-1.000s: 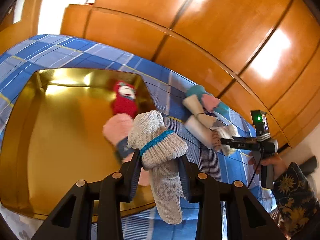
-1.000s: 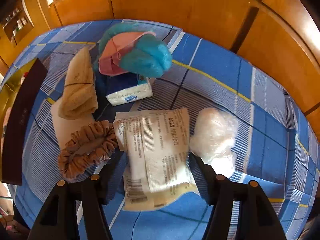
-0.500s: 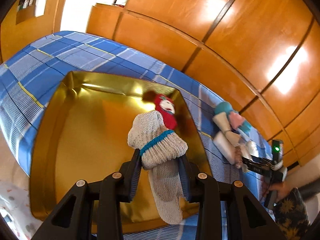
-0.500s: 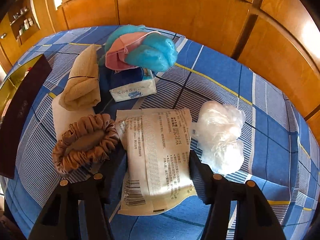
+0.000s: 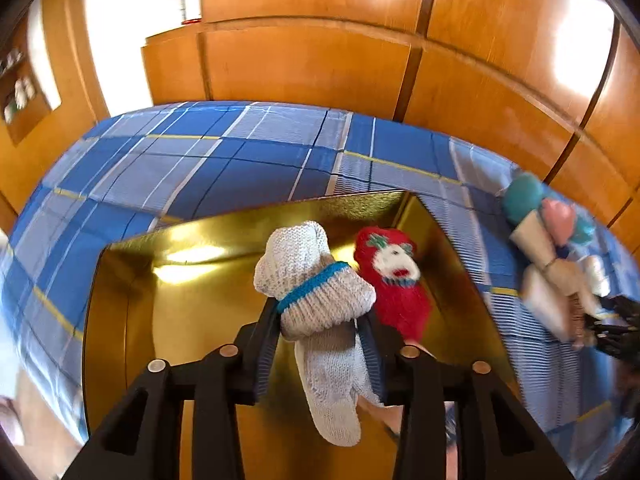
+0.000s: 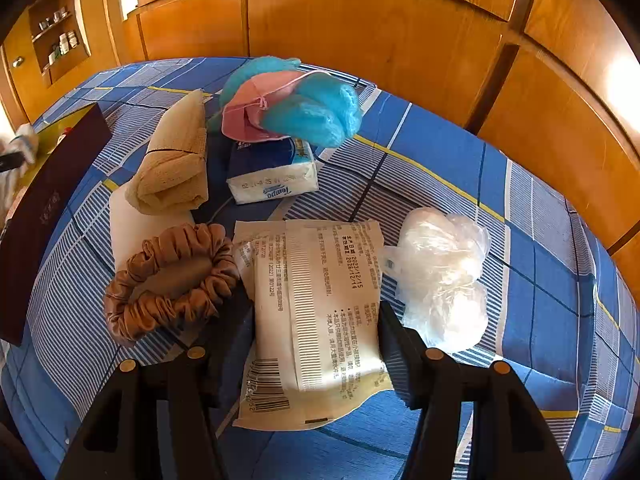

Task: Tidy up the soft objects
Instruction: 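Carry the white gloves into the tray and release them beside the red sock, then grasp the packaged cloth with the right tool and lift it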

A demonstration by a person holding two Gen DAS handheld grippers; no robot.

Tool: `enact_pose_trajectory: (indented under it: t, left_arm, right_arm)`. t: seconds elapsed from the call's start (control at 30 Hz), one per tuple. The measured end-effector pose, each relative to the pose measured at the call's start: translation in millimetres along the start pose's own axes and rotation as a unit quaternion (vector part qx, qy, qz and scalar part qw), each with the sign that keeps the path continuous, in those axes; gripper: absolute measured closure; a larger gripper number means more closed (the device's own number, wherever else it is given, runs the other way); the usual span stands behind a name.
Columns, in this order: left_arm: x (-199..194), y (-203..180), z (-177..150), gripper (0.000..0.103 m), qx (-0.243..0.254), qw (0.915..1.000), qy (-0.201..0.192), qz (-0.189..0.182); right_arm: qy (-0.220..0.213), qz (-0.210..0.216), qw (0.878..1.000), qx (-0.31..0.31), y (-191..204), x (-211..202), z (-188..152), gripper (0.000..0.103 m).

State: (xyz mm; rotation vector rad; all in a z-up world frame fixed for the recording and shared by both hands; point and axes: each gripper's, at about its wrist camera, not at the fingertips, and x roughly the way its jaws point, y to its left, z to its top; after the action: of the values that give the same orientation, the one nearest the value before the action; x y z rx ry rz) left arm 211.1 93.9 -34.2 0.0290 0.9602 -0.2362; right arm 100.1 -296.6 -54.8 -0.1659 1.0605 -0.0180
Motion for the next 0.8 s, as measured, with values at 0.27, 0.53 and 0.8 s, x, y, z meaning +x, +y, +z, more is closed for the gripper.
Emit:
enact_pose_trajectory:
  t: [0.27,0.53,0.8]
  left_arm:
    - [17,7,13,0.036,-0.027,0.9993,-0.016,0.018]
    - [-30,-4,-23,0.033,-0.067,0.9962,-0.044,0.033]
    - [-69,-29,-68,0.016,-0.078,0.9927,-0.068,0.062]
  right_arm:
    - [-0.001,-0.001,1.000,0.000,0,-1,-1,0.043]
    - [-0.005,-0.004,1.000,-0.003,1,-1,-2,0.043]
    - [-0.016,-0.008,1.000,0.005,1,-1,-5,0.042]
